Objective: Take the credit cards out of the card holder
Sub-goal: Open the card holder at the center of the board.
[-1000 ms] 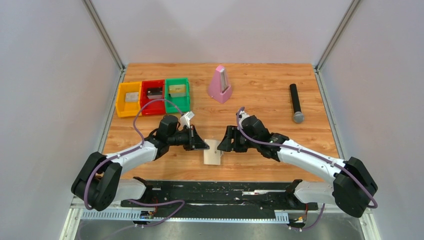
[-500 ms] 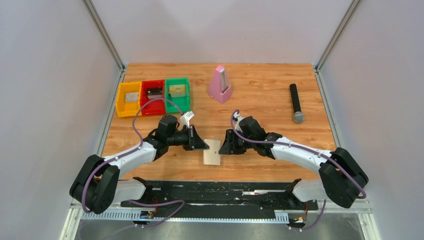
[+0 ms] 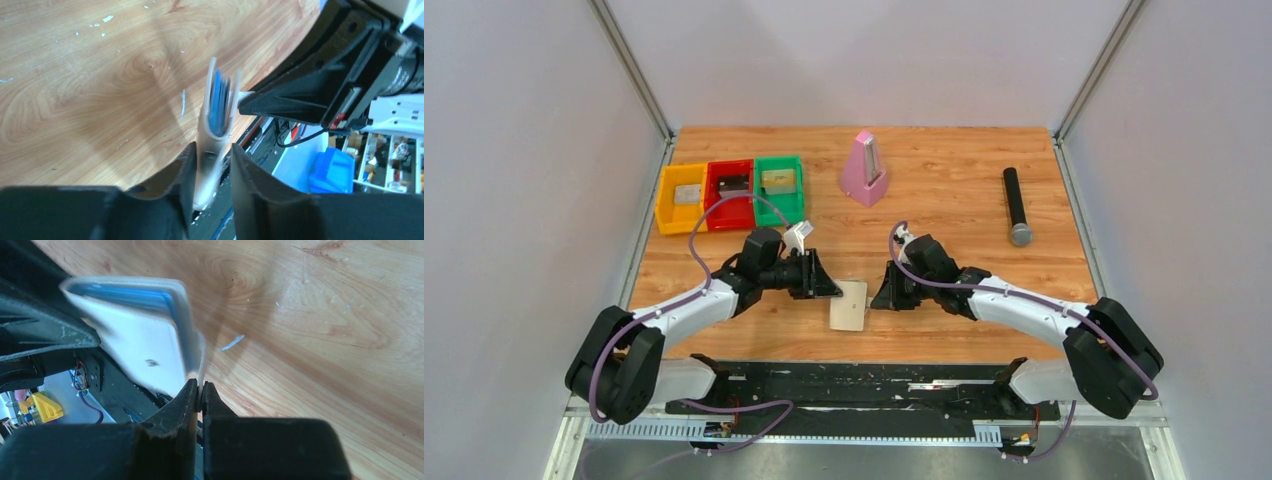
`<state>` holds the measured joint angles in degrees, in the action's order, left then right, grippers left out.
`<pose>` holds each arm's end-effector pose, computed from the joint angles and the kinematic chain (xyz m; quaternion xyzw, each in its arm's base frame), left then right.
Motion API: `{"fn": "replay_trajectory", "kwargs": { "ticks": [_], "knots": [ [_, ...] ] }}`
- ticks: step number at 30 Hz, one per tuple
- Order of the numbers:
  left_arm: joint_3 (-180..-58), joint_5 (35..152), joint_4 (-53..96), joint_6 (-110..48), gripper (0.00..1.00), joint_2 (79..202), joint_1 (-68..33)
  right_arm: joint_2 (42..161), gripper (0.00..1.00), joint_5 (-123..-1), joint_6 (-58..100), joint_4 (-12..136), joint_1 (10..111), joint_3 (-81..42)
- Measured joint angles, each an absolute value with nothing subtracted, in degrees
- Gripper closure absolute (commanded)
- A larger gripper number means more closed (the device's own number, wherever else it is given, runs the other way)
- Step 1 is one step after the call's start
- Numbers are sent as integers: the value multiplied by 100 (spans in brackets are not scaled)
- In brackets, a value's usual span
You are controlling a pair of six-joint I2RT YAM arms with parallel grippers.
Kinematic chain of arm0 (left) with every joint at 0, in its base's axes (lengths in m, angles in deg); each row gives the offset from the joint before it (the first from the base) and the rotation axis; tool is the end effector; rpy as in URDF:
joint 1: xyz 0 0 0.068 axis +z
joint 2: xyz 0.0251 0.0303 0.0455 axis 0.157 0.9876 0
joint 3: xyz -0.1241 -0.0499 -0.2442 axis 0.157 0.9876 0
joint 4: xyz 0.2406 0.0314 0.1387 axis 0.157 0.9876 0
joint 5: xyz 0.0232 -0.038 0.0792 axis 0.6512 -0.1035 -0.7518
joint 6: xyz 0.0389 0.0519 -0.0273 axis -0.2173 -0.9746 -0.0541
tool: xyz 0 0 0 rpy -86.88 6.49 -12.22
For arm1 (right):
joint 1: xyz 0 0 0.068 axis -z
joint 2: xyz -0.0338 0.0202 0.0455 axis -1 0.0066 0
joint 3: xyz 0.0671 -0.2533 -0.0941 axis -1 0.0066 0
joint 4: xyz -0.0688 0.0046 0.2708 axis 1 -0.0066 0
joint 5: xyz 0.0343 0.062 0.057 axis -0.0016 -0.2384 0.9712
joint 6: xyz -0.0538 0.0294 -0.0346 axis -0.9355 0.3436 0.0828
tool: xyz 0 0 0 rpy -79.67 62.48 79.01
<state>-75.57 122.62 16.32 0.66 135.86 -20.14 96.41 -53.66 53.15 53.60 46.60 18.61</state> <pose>0.2150 -0.1600 0.1660 0.0445 0.8533 -0.4859 0.1839 0.1978 0.2065 0.1614 -0.0829 0.9210 0.3327 0.1849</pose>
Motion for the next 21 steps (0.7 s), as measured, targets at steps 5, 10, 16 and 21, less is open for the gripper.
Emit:
{"fn": "replay_trajectory", "kwargs": {
  "ticks": [5, 10, 16, 21],
  "knots": [
    [-7918, 11918, 2145, -242, 33, 13726, -2014, 9506, 100, -5280, 5346, 5277, 4660, 1861],
    [-8119, 11671, 2574, -434, 24, 13742, -2014, 9407, 100, -5191, 5449, 5185, 4660, 1861],
    [-8152, 11658, 2812, -598, 20, 13753, -2016, 9158, 100, -5058, 5571, 5191, 4660, 1861],
    [-8222, 11800, 2819, -686, 19, 13945, -2071, 9150, 100, -5044, 5575, 5189, 4660, 1859]
  ]
}}
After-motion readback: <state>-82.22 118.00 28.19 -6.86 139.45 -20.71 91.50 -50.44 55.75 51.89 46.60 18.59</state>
